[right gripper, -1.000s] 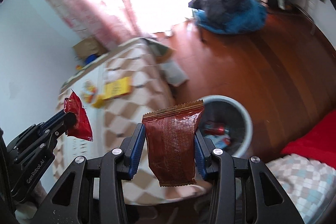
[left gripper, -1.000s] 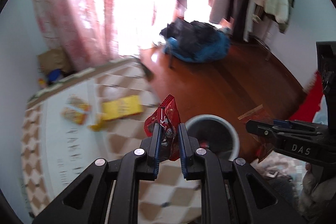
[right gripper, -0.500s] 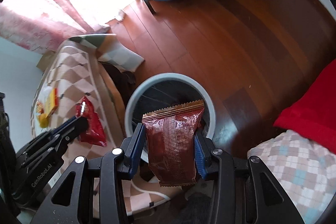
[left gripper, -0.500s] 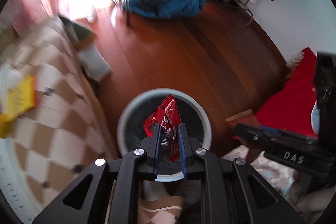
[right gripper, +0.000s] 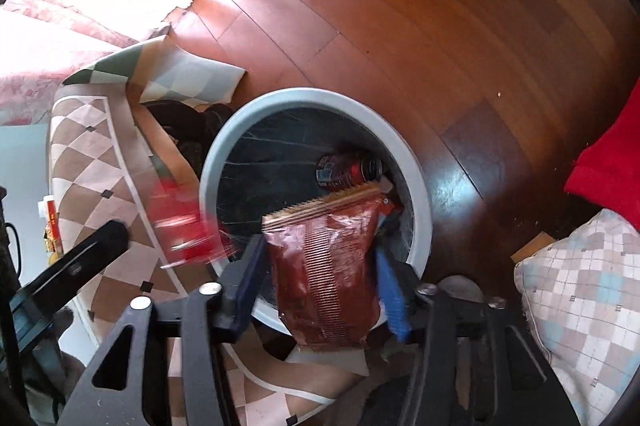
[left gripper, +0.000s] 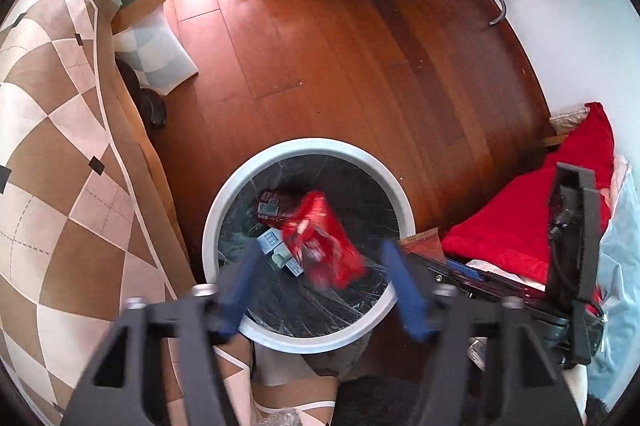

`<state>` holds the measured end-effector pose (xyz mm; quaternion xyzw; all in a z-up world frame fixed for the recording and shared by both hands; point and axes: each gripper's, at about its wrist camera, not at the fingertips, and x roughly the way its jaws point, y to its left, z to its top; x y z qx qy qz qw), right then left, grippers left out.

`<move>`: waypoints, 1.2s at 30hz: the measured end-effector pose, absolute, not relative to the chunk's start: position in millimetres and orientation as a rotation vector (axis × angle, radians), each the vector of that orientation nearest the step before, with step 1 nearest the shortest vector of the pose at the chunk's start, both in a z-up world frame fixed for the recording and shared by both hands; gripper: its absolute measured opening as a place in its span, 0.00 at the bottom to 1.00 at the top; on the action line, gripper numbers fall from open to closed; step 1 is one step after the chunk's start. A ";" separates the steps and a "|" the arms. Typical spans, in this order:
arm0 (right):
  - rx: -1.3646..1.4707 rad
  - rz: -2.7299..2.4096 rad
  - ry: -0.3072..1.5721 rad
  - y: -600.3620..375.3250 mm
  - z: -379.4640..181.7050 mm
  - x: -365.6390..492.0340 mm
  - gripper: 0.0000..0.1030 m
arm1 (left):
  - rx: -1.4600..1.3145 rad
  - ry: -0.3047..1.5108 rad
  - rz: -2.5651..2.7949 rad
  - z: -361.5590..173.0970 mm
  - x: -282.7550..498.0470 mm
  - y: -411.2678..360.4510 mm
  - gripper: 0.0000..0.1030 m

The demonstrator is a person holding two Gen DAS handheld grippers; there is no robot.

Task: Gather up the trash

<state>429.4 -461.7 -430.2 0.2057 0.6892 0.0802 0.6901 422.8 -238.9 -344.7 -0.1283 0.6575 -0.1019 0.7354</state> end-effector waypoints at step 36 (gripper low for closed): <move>0.086 0.117 1.401 -451.2 -296.3 356.3 1.00 | -0.084 1.266 0.042 -258.9 331.6 -221.3 0.99</move>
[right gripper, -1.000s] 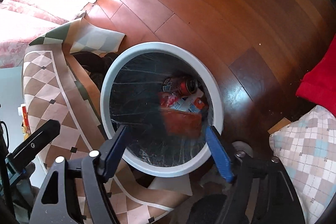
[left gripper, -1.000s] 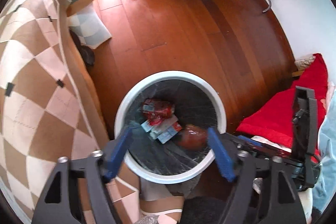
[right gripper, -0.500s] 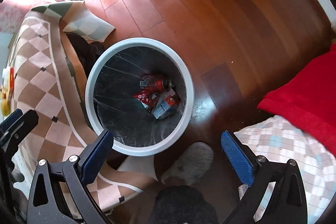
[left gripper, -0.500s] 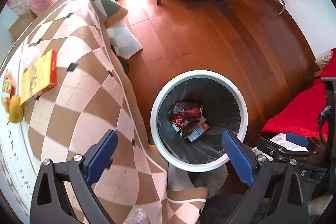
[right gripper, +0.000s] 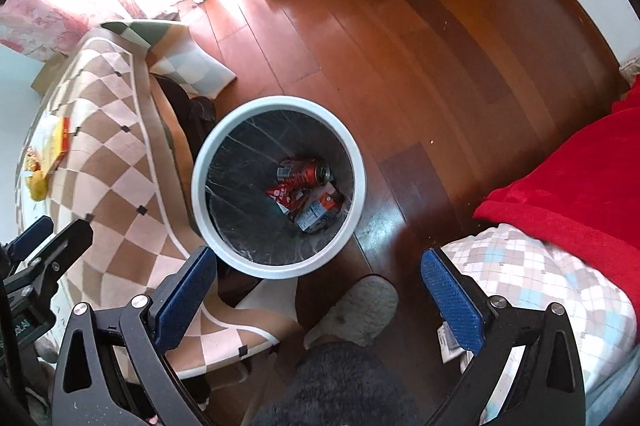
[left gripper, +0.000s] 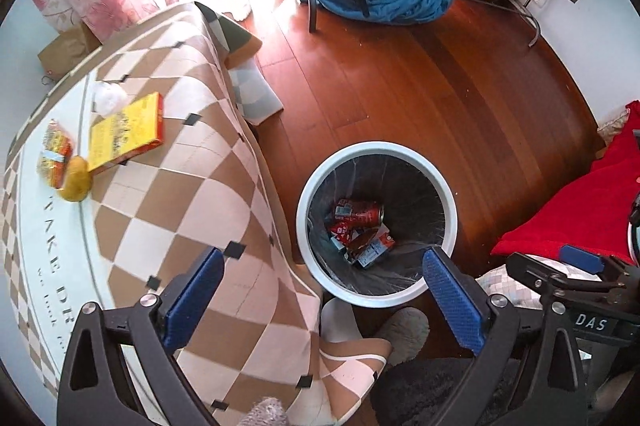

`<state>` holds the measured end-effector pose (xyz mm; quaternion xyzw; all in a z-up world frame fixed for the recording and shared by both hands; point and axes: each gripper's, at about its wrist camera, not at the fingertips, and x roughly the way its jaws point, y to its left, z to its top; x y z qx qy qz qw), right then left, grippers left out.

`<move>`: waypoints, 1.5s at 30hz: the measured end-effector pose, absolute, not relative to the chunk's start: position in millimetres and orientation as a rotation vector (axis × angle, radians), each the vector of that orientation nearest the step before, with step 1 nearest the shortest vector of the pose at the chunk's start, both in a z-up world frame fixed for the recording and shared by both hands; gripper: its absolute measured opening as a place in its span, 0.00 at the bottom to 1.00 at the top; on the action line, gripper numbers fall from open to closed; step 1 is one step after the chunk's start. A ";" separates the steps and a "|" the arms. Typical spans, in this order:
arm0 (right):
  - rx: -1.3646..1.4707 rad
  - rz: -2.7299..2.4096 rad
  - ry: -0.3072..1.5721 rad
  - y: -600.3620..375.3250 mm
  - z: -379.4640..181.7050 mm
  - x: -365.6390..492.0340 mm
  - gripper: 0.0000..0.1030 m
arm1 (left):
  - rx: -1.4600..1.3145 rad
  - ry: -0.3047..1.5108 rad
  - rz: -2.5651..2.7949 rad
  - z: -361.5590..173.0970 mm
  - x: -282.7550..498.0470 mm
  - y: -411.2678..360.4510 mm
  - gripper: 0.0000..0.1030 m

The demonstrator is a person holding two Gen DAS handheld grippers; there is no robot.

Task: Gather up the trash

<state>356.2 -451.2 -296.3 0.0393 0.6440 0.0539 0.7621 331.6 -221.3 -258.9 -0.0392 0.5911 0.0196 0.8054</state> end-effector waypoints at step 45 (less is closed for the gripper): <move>-0.602 0.573 1.339 -52.3 -283.4 423.5 1.00 | -0.263 1.237 0.713 -277.9 259.5 120.0 0.99</move>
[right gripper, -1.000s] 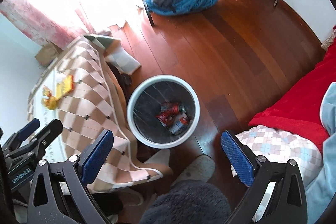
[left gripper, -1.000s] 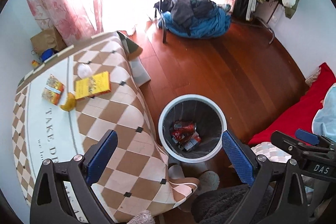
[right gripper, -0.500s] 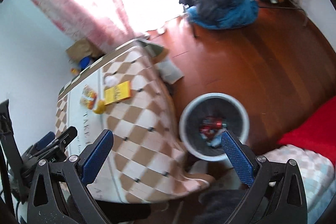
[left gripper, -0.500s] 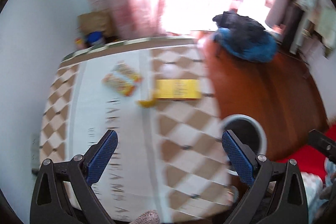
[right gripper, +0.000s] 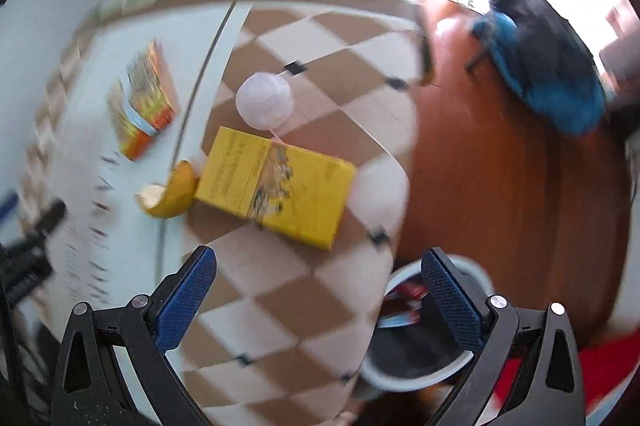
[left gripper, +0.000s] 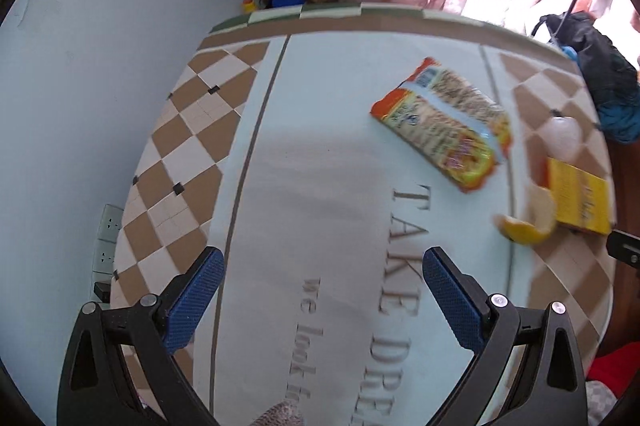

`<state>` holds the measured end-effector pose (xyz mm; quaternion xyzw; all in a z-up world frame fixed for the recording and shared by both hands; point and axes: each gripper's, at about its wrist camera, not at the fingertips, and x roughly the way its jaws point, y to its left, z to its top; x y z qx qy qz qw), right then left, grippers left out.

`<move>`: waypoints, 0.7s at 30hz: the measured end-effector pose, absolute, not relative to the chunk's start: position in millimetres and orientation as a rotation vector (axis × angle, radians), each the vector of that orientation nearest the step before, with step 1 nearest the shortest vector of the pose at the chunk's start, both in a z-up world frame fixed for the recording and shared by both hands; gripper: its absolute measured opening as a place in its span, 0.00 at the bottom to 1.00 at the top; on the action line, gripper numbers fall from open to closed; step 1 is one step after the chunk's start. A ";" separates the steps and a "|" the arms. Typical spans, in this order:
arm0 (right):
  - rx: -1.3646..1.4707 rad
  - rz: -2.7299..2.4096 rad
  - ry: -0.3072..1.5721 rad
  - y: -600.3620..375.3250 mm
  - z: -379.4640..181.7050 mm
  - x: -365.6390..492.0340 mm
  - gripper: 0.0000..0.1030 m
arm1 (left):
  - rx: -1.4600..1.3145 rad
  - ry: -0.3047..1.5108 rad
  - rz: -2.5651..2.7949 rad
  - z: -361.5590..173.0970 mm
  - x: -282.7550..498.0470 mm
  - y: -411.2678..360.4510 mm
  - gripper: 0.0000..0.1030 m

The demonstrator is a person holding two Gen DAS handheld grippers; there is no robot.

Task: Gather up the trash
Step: 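Move both tools back over the table toward the snack bag and yellow box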

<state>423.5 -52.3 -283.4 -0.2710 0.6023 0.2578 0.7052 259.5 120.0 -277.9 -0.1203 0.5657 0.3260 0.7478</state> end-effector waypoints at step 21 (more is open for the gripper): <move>-0.418 0.604 1.470 -59.7 -300.4 461.5 0.73 | -0.627 1.211 0.580 -292.8 321.8 167.7 0.99</move>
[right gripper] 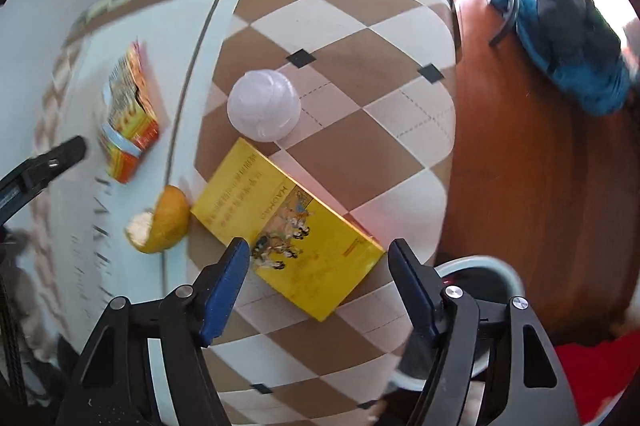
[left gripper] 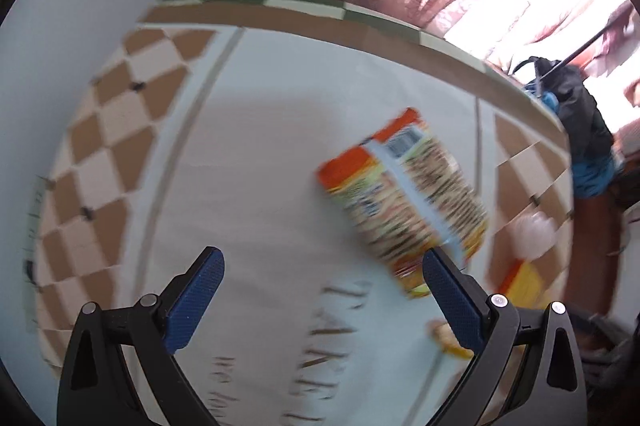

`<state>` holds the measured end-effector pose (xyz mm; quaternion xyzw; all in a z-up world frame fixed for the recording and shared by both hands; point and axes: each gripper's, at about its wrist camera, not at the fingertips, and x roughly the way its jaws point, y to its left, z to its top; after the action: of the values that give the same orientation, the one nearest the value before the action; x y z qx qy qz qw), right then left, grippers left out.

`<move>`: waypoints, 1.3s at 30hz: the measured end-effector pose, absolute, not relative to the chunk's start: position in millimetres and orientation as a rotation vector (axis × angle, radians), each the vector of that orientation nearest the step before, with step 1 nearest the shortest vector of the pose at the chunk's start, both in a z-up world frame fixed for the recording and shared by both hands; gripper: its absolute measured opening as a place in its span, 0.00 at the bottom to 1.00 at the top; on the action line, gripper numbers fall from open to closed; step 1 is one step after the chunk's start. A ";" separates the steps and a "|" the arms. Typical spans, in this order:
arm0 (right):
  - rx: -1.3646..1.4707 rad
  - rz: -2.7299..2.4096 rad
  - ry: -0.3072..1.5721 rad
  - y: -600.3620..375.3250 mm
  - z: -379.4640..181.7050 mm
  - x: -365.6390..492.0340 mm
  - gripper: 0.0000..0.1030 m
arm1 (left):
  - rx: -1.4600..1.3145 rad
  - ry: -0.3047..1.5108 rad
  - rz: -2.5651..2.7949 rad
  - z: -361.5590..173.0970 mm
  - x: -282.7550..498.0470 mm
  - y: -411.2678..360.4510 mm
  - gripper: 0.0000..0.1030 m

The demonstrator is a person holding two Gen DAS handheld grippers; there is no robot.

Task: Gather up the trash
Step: 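Move both tools back over the table toward the snack bag and yellow box, then grasp the orange snack bag with the left gripper while the right grasps the yellow HAOMAO box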

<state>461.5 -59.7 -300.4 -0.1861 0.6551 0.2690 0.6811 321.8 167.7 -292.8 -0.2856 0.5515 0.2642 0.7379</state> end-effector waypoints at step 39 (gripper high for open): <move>-0.444 0.514 1.354 -53.9 -289.4 424.3 0.67 | -0.602 1.119 0.456 -270.7 313.1 175.1 0.04</move>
<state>424.3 -53.9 -289.4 -0.2014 0.6142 0.2330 0.7266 313.1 175.1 -270.7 -0.2788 0.5178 0.2109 0.7808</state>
